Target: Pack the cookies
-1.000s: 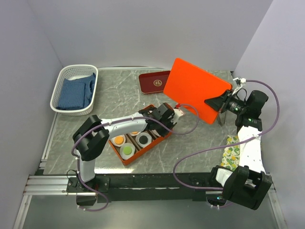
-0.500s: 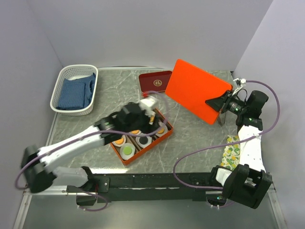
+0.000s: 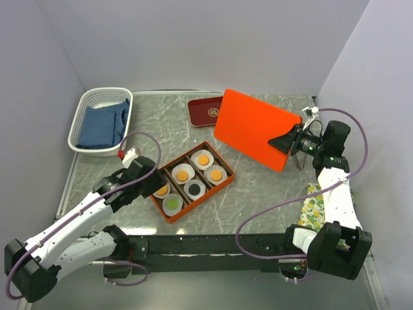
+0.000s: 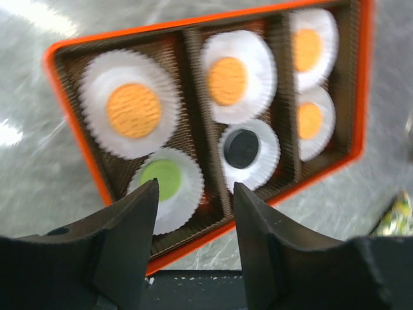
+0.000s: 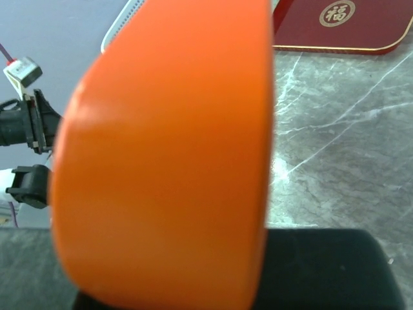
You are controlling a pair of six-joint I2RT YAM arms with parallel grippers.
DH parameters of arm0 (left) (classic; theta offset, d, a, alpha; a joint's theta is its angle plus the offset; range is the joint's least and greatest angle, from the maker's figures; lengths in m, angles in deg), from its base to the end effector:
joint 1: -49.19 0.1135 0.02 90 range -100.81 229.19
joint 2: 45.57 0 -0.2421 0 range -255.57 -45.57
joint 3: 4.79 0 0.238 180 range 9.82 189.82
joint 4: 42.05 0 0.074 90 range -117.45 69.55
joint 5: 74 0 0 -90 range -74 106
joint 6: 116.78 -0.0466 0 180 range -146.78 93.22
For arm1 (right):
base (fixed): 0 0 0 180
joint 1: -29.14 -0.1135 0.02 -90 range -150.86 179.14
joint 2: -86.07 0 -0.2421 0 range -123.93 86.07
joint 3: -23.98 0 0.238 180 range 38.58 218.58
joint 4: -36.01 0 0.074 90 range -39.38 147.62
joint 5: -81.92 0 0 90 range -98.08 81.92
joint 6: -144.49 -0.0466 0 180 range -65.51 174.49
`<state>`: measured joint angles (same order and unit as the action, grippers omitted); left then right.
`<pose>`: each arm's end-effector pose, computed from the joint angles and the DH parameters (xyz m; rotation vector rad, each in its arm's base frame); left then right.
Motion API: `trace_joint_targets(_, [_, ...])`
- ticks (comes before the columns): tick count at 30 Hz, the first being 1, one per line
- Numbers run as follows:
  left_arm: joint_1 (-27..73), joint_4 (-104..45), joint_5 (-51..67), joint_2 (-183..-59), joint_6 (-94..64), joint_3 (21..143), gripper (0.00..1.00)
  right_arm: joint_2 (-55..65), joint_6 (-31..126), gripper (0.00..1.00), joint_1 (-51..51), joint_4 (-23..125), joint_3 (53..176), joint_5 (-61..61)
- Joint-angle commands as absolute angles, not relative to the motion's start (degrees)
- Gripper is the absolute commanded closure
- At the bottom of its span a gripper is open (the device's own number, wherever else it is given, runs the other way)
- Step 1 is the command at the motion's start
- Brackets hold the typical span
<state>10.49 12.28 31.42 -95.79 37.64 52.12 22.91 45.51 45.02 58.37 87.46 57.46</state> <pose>0.1495 -0.1039 0.2394 -0.6646 2.3387 -0.5325 0.2378 -0.0235 0.2958 -0.3521 1.8073 1.0168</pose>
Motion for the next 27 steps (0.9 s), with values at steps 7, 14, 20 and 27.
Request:
trace_joint_targets(7, [11.4,18.2,35.2,-100.9,52.5,48.3,0.43,23.3,46.6,1.00,44.5,55.7,91.1,58.1])
trace_joint_targets(14, [12.6,16.0,34.4,-105.7,50.1,47.3,0.45,23.5,46.7,1.00,44.4,55.9,91.3,58.5])
trace_joint_targets(20, [14.6,12.6,33.4,-110.6,44.8,47.4,0.58,23.8,46.5,1.00,44.4,56.0,91.6,58.9])
trace_joint_targets(27, [16.1,9.1,33.8,-120.8,27.7,56.3,0.95,24.9,46.8,1.00,44.4,56.8,92.7,59.9])
